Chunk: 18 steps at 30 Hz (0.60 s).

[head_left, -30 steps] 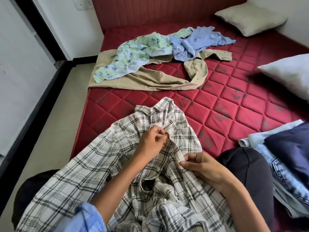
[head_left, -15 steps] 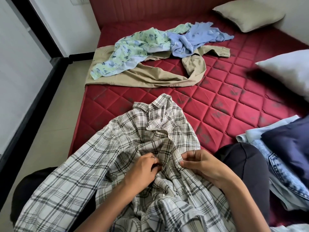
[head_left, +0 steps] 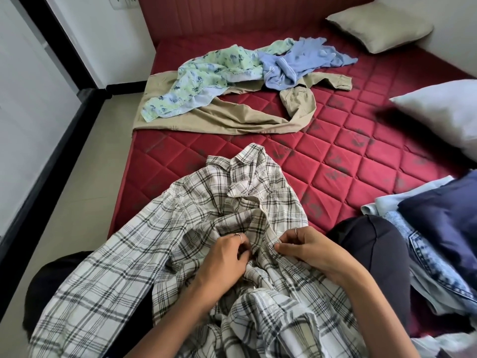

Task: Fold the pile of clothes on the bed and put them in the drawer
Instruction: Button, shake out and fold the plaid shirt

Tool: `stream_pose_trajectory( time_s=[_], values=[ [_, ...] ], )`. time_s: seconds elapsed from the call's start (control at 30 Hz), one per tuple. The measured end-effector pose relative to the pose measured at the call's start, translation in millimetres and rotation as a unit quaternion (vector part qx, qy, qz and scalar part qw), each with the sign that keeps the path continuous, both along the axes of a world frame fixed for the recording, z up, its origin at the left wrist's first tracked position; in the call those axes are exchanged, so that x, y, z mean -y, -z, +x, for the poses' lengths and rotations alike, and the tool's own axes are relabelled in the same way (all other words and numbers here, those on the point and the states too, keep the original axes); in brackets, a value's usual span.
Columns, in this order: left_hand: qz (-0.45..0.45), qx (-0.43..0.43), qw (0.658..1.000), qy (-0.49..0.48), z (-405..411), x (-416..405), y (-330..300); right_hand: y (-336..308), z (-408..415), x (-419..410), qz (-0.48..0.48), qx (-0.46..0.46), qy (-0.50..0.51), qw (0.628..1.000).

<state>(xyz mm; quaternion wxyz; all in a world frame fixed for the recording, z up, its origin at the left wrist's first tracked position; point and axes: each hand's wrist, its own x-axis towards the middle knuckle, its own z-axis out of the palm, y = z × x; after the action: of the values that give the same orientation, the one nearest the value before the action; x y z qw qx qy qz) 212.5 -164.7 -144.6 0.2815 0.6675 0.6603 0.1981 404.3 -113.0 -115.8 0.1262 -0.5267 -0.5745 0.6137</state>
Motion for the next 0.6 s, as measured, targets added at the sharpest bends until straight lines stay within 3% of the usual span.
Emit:
stream_pose_trajectory(
  time_s=[0.33, 0.6],
  values=[
    [0.019, 0.131, 0.990, -0.056, 4.7, 15.3, -64.6, -49.7, -6.5, 14.7, 0.079, -0.039, 0.049, 0.995],
    [0.017, 0.235, 0.963, -0.132, 15.9, 34.9, -87.8, -58.3, -24.9, 40.7, 0.172, 0.029, 0.094, 0.980]
  ],
)
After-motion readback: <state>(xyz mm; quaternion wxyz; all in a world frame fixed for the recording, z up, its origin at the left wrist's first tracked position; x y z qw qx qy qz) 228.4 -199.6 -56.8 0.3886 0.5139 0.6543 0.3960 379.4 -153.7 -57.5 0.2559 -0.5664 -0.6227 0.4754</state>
